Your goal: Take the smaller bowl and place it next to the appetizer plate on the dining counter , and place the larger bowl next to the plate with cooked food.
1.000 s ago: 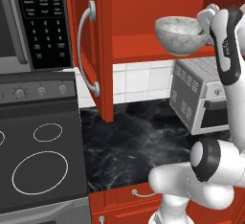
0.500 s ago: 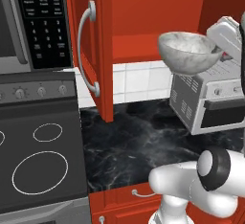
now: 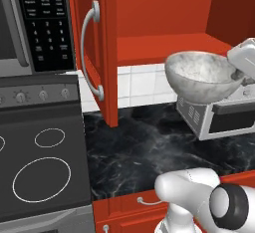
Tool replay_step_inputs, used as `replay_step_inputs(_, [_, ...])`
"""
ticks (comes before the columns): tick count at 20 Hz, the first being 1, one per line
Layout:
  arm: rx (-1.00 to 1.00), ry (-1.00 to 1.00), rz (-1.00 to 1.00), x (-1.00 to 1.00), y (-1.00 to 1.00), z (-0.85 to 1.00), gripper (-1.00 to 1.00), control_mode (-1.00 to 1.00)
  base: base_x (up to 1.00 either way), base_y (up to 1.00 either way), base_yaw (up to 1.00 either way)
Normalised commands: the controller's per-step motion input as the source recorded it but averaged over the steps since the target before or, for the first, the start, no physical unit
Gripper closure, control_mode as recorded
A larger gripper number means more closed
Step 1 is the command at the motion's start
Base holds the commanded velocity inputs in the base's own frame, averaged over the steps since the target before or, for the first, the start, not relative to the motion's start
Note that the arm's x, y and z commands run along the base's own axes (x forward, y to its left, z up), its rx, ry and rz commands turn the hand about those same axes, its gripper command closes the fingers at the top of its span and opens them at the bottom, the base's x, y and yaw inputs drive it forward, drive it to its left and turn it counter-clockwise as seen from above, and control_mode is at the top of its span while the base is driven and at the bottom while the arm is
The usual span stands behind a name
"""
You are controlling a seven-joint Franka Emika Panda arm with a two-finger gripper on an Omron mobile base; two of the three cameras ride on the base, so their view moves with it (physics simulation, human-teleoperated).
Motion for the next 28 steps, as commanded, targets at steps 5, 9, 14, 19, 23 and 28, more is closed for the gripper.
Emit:
replay_step_inputs(5, [-0.04, 0.04, 0.0, -0.21, 0.2, -0.6, 1.0, 1.0, -0.22, 0.0, 0.0])
replay_step_inputs(9, [0.0, 0.0, 0.0, 0.0, 0.0, 0.0, 1.0, 1.0, -0.97, 0.0, 0.0])
replay_step_inputs(14, [0.0, 0.0, 0.0, 0.0, 0.0, 0.0, 1.0, 1.0, -1.0, 0.01, 0.05])
replay_step_inputs(19, [0.0, 0.0, 0.0, 0.0, 0.0, 0.0, 1.0, 1.0, -1.0, 0.0, 0.18])
replay_step_inputs(23, [0.0, 0.0, 0.0, 0.0, 0.0, 0.0, 1.0, 1.0, -1.0, 0.25, 0.11])
replay_step_inputs(28, [0.0, 0.0, 0.0, 0.0, 0.0, 0.0, 1.0, 1.0, -1.0, 0.65, 0.11])
